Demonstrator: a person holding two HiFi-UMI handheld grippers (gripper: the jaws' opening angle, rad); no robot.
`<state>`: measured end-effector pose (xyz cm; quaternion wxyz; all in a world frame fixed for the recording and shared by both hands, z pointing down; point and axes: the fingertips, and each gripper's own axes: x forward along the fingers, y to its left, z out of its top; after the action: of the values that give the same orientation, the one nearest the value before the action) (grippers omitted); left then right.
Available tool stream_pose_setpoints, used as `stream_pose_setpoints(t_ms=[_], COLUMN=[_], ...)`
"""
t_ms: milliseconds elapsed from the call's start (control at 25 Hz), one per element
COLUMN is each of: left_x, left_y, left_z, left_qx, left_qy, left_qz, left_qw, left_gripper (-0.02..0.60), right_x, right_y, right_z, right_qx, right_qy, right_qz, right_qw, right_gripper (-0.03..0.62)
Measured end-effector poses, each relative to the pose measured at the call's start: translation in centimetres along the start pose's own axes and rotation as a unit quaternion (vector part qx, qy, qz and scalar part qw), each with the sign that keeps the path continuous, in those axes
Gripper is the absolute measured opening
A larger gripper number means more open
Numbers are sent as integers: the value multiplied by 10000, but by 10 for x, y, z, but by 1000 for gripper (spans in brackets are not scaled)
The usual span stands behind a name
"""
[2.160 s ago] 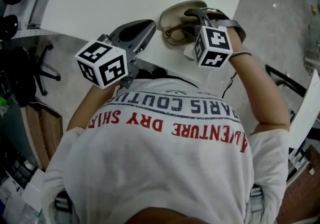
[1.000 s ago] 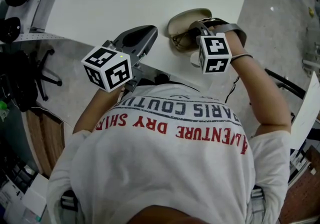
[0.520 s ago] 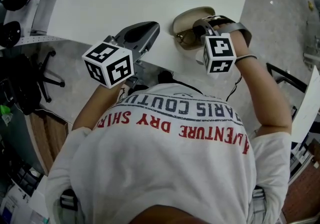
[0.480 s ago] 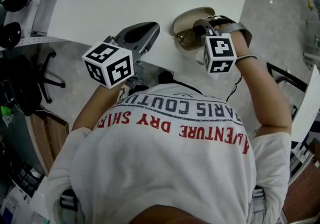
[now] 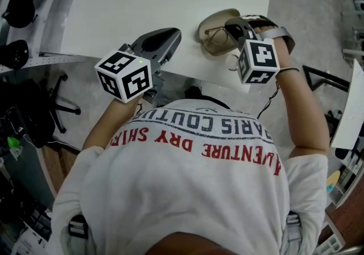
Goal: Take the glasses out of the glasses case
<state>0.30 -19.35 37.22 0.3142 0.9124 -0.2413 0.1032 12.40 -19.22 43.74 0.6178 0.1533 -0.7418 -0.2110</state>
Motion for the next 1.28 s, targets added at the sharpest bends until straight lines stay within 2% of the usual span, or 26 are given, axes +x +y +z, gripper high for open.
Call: stream_pose_setpoints(t_ms=[120, 240, 360, 440, 560, 720, 880, 1120, 1280], left_x=[-6, -14, -20, -22, -29, -41, -52, -74, -87], left_y=[-9, -18, -33, -46, -62, -80, -95, -112, -120], left_z=[7, 12, 15, 18, 19, 18, 17, 12, 3], left_qx=[125, 238, 349, 431, 522, 626, 742, 931, 988], left_qy=[-40, -70, -90, -114, -133, -117, -124, -81, -12], left_qz=[-160, -331, -510, -641, -806, -993, -1172, -1367, -1478], left_qw=[9998, 9991, 9980, 9969, 9953, 9930, 9902, 9862, 9841], left_gripper=[35, 35, 35, 35, 35, 35, 35, 35, 35], right_x=[-27, -57, -89, -111, -141, -179, -201, -222, -237], right_y=[-16, -25, -27, -26, -20, -13, 0, 31, 49], right_z=[0, 8, 13, 16, 27, 44, 57, 74, 80], right_qx=[470, 1017, 1654, 2099, 2904, 3874, 4311, 4986, 5420], right_qy=[-25, -132, -345, -537, -1025, -1728, -2134, -2607, -2995], right_qz=[-489, -948, -1369, -1640, -1912, -2181, -2531, -2725, -2821], right_qw=[9977, 9902, 9761, 9624, 9320, 8789, 8394, 7805, 7328], right_gripper=[26, 27, 26, 27, 27, 26, 26, 26, 26])
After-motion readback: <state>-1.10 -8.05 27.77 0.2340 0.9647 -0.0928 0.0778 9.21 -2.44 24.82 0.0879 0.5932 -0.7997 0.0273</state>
